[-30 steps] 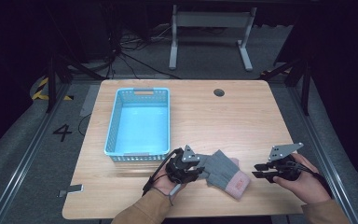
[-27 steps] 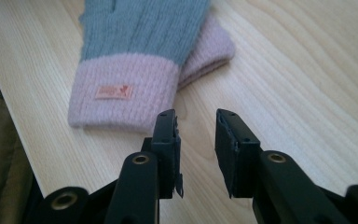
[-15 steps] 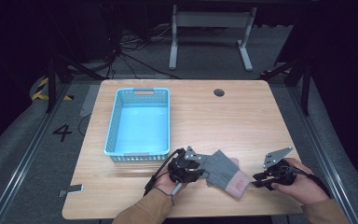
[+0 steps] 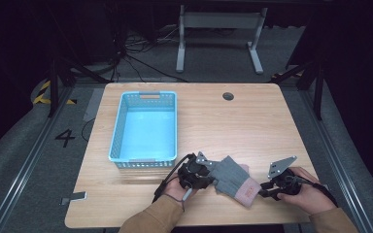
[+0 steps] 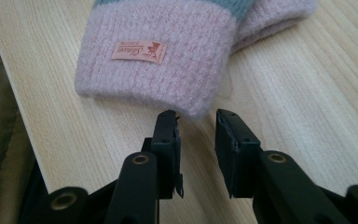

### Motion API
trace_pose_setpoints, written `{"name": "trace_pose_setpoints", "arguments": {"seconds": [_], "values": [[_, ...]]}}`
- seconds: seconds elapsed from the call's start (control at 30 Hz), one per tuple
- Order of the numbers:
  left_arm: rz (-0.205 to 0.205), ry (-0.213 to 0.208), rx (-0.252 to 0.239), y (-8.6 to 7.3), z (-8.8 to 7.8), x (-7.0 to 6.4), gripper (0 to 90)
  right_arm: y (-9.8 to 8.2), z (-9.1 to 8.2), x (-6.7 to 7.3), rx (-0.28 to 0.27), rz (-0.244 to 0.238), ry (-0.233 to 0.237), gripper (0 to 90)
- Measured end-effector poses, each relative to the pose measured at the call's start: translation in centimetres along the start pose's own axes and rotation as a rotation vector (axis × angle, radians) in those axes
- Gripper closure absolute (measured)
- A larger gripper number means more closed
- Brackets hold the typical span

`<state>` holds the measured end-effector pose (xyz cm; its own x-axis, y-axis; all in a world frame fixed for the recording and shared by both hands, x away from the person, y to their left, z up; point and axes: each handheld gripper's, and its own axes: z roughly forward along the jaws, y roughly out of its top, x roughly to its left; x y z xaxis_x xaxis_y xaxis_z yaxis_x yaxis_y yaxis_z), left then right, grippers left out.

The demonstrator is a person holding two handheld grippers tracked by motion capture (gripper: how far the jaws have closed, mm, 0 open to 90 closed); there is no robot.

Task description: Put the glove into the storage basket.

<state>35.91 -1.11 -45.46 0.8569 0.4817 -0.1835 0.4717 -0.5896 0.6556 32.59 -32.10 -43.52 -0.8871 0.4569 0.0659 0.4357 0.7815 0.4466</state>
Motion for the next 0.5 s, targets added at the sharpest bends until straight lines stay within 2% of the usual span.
{"name": "trace_pose_setpoints", "arguments": {"seconds": [0.2, 0.5], "values": [[-0.004, -0.012, 0.012, 0.19, 0.11, 0.0, 71.8, 0.21, 0.27, 0.28, -0.005, -0.008, -0.002, 71.9], [0.0, 0.015, 0.029, 0.41, 0.19, -0.15, 82.2, 0.51, 0.43, 0.53, -0.005, -0.025, -0.003, 73.3]]}}
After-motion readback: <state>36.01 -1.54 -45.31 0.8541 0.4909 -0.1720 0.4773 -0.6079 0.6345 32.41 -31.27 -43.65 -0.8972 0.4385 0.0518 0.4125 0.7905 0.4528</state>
